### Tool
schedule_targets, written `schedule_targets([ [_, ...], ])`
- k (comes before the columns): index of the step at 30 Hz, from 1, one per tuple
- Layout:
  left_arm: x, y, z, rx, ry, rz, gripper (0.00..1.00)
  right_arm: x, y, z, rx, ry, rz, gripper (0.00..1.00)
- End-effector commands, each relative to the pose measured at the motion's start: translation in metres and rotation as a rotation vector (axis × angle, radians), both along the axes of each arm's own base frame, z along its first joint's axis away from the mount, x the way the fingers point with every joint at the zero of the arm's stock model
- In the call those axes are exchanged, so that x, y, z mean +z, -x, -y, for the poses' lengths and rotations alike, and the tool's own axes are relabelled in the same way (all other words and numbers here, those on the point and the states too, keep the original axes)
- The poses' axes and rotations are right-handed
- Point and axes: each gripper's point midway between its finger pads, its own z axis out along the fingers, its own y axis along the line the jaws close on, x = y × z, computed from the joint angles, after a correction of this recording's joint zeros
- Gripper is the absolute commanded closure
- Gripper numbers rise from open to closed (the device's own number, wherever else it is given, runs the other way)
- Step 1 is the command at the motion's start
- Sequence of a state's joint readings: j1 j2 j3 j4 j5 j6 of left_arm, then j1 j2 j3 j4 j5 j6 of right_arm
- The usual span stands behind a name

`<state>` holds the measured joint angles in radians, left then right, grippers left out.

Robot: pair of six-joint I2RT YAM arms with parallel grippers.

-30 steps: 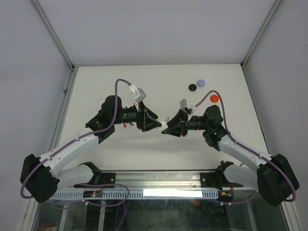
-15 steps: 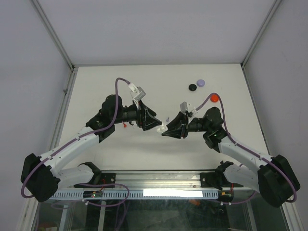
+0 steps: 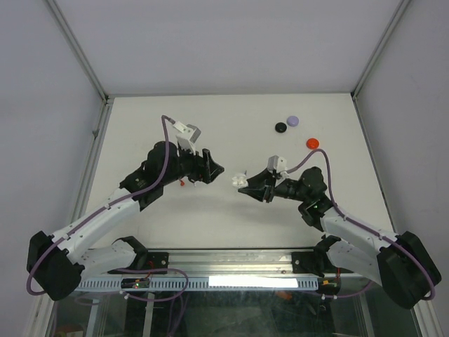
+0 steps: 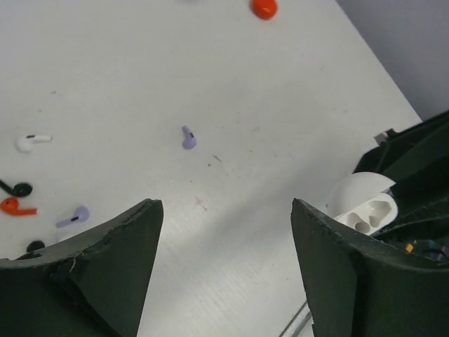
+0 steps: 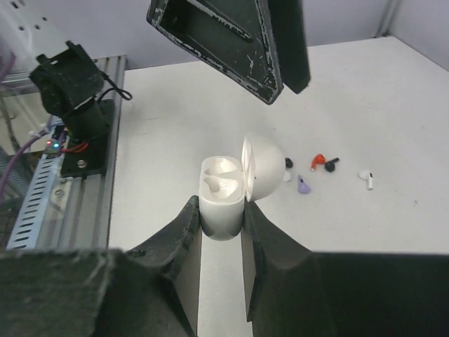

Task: Insert the wireless bluetooth earbuds into the charging case
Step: Pick up the earbud from the center of the board.

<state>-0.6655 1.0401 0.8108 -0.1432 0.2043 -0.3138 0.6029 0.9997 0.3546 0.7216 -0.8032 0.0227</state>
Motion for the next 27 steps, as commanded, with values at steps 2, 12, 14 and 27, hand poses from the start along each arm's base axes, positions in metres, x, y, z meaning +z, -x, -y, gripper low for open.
schedule_targets([
  [2, -0.028, -0.039, -0.031, 0.310, -0.088, -0.108, 0.24, 0.023, -0.024, 0.011, -0.174, -0.095, 0.147, 1.00],
  [12, -0.085, -0.117, -0.039, 0.529, -0.293, -0.246, 0.24, 0.016, -0.032, 0.023, -0.273, -0.134, 0.166, 1.00],
  [14, -0.094, -0.134, -0.040, 0.556, -0.332, -0.250, 0.25, 0.014, -0.031, 0.023, -0.266, -0.131, 0.156, 1.00],
  [27, -0.154, -0.188, -0.056, 0.653, -0.565, -0.280, 0.28, 0.010, -0.029, 0.017, -0.231, -0.118, 0.123, 1.00],
])
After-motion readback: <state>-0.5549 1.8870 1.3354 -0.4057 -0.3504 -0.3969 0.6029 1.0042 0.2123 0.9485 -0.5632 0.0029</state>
